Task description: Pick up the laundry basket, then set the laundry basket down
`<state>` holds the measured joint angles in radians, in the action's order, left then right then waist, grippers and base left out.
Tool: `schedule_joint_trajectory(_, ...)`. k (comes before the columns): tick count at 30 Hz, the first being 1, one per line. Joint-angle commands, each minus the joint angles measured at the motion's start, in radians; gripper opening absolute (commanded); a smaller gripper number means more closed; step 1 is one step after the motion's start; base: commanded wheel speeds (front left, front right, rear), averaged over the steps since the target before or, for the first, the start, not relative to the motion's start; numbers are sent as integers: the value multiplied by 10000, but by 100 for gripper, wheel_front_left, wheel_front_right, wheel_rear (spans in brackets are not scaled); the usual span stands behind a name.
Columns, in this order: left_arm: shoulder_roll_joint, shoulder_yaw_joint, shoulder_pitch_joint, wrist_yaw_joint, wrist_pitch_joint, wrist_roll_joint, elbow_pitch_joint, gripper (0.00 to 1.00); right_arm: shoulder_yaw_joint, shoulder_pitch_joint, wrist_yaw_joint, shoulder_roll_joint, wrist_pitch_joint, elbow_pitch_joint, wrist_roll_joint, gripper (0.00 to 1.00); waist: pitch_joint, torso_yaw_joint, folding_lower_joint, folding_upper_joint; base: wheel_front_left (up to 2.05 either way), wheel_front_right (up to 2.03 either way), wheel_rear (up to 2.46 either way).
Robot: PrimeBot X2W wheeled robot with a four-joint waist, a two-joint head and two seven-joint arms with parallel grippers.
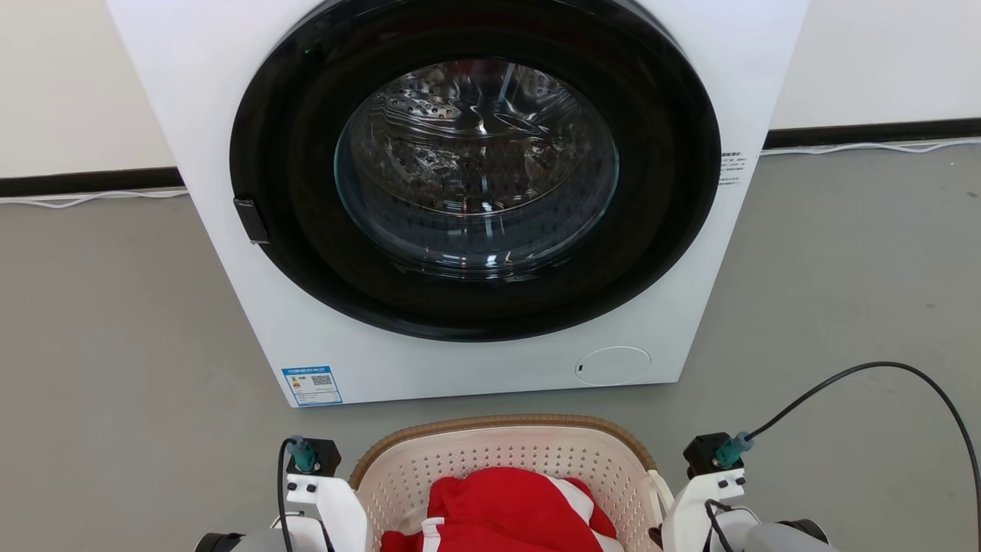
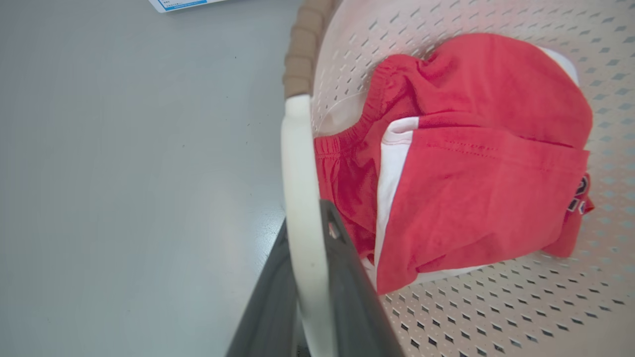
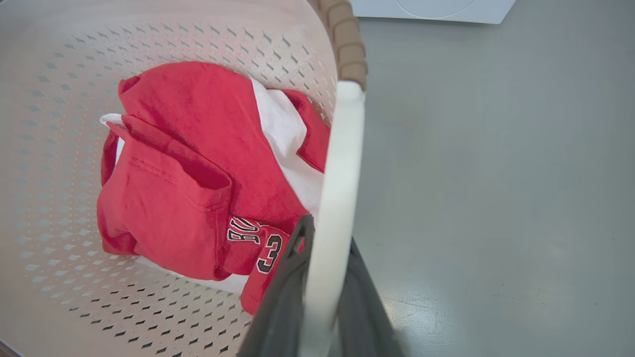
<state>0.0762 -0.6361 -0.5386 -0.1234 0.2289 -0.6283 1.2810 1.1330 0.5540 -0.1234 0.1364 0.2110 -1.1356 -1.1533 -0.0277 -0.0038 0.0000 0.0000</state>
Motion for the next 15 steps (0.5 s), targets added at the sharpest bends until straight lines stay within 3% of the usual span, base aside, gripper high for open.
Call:
schedule_joint_trajectory(1,218,130,-262,-73,-102,-123,-227,0,123,111,-73,-24,-56,182,-40,0,-4,27,0,0,0,0,0)
schedule_joint_trajectory(15,242,-74,-298,-73,-104,-368,-160,0,448,186,-73,-41,-104,168,-350,0,-4,10,0,0,0,0,0)
